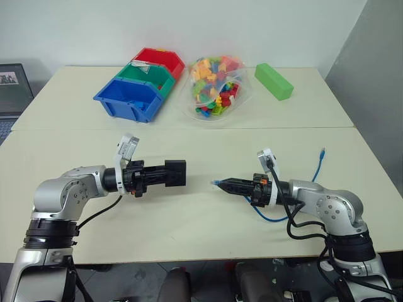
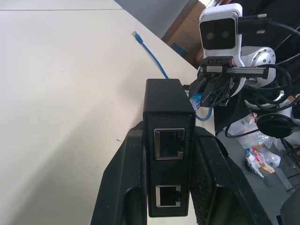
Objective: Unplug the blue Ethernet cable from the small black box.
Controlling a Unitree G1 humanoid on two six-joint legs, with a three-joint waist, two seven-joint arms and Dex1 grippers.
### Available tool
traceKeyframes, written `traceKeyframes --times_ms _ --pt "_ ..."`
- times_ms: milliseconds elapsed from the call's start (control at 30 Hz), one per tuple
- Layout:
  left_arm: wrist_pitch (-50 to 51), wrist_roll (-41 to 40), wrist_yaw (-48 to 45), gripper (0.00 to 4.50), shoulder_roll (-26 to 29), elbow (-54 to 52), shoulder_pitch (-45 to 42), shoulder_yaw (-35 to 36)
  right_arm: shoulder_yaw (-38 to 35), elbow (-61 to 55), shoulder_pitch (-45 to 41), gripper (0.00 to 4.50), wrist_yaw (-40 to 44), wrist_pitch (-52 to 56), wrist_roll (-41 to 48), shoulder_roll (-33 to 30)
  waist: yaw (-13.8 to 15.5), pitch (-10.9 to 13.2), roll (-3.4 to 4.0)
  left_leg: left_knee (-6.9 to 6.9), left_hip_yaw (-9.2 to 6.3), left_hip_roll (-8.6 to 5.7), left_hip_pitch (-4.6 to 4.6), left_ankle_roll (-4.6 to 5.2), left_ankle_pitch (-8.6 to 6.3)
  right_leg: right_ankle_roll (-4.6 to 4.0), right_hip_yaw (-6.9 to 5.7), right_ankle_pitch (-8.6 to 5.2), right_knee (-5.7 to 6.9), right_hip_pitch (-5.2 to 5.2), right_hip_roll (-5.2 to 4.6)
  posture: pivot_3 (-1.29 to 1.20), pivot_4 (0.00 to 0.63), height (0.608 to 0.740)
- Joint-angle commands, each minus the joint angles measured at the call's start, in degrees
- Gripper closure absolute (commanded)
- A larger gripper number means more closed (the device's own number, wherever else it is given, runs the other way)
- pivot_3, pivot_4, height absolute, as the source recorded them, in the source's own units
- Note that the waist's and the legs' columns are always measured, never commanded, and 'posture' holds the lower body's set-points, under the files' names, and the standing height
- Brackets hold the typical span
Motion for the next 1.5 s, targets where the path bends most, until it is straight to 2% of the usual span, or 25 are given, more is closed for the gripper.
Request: traceKeyframes --times_ms 33,167,300,367,467,567,667,767,967,1067,1200,1267,1500 --pt "-0.4 -0.55 1.17 3.72 -0.47 -1.74 -1.14 1.72 -1.69 4.94 -3.05 4.47 -4.38 -9.95 -7.94 1.49 0.0 0.0 0.0 0.0 0.01 0.0 0.0 0.0 0.0 0.0 0.0 0.0 0.0 0.0 0.0 0.0 0.15 0.74" --pt "-1.24 -0.17 3.62 3.72 -1.59 -2.89 -0.69 1.92 2.42 19.92 -7.53 4.47 -11.83 -30.76 -27.51 0.87 -0.07 0.0 0.0 0.02 0.05 -0.01 0.01 0.0 0.0 0.04 0.02 0.03 0.0 -0.01 0.0 0.0 0.15 0.74" --pt "-1.53 -0.53 5.97 3.72 -2.86 -4.3 -0.41 2.48 4.06 32.33 -10.48 4.47 -16.94 -43.04 -38.18 0.97 0.05 0.0 0.0 -0.01 0.08 -0.01 -0.03 0.0 0.0 0.04 0.05 0.03 -0.03 -0.04 -0.01 0.0 0.15 0.74" --pt "-1.67 -0.53 6.99 3.72 -3.26 -5.09 -0.3 2.75 3.83 35.39 -11.15 3.76 -17.25 -44.59 -39.83 1.29 0.03 0.0 0.0 -0.02 0.13 -0.02 -0.06 -0.01 -0.01 0.02 0.09 0.04 -0.03 -0.09 -0.01 0.0 0.15 0.74" --pt "-3.02 0.24 9.35 3.72 -4.07 -6.2 0.14 3.45 2.58 34.97 -11.08 3.17 -15.25 -44.64 -39.26 1.51 0.05 0.0 0.0 -0.01 0.14 -0.02 -0.25 -0.02 0.0 -0.26 0.1 0.2 -0.01 -0.27 -0.03 0.0 0.15 0.74" --pt "-6.03 2.3 12.25 3.72 -5.34 -5.98 0.1 3.5 1.67 31.98 -10.27 2.37 -13.18 -43.53 -38.33 0.91 0.05 0.0 0.0 0.0 0.11 -0.01 -0.3 -0.03 0.0 -0.27 0.09 0.21 0.02 -0.33 -0.03 0.0 0.15 0.74" --pt "-14.78 9.01 19.66 3.72 -8.74 -2.73 -1.77 3.44 2.28 25.71 -8.48 1.55 -9.15 -43.29 -38.49 -1.61 0.35 0.02 0.04 0.04 0.1 -0.02 -0.3 -0.03 0.0 -0.27 0.07 0.21 0.06 -0.33 -0.03 0.0 0.15 0.74" --pt "-23.34 14.98 26.82 3.72 -12.76 1.76 -4.11 3.55 2.88 15.19 -6.13 0.94 -2.57 -39.68 -34.4 -3.97 0.9 0.02 0.04 0.08 0.05 -0.01 -0.32 -0.02 0.0 -0.24 0.06 0.22 0.05 -0.31 -0.04 0.0 0.15 0.74" --pt "-41.51 24.91 36.26 3.72 -19.01 13.15 -5.88 3.29 5.41 1.16 -5.23 0.94 2.94 -31.89 -30.88 -7.17 1.2 0.02 0.04 0.09 0.11 -0.03 -0.32 -0.02 0.0 -0.22 0.06 0.25 0.02 -0.31 -0.04 0.0 0.15 0.74" --pt "-49.91 30.11 41.03 3.72 -19.98 20.85 -6.6 2.94 7.01 -2.5 -5.3 0.94 3.4 -29.28 -30.66 -7.29 1.21 0.02 0.03 0.1 0.09 -0.03 -0.33 -0.02 0.0 -0.21 0.04 0.25 0.02 -0.3 -0.05 0.0 0.15 0.74" --pt "-56.79 33.25 44.63 3.72 -20.5 30.57 -7.26 3.29 8.72 -3.79 -5.25 0.94 3.41 -28.19 -31.62 -7.38 1.3 0.01 0.03 0.11 0.05 -0.04 -0.34 -0.02 0.01 -0.2 -0.01 0.26 0.04 -0.29 -0.04 0.0 0.15 0.74" --pt "-58.86 33.62 44.97 3.01 -20.61 33.96 -7.33 3.51 9.51 -3.83 -5.04 0.86 3.39 -28.24 -32.39 -7.63 1.32 0.01 0.02 0.13 0.08 -0.05 -0.35 -0.02 0.0 -0.15 0.0 0.29 0.02 -0.29 -0.05 0.0 0.15 0.74" --pt "-60.01 32.33 43.8 1.43 -21.16 35.63 -6.39 4.15 9.63 -4.05 -4.73 0.86 4.05 -28.0 -32.77 -7.95 1.35 0.0 0.02 0.14 0.05 -0.07 -0.37 -0.02 0.01 -0.13 -0.05 0.3 0.03 -0.29 -0.07 0.0 0.15 0.74"
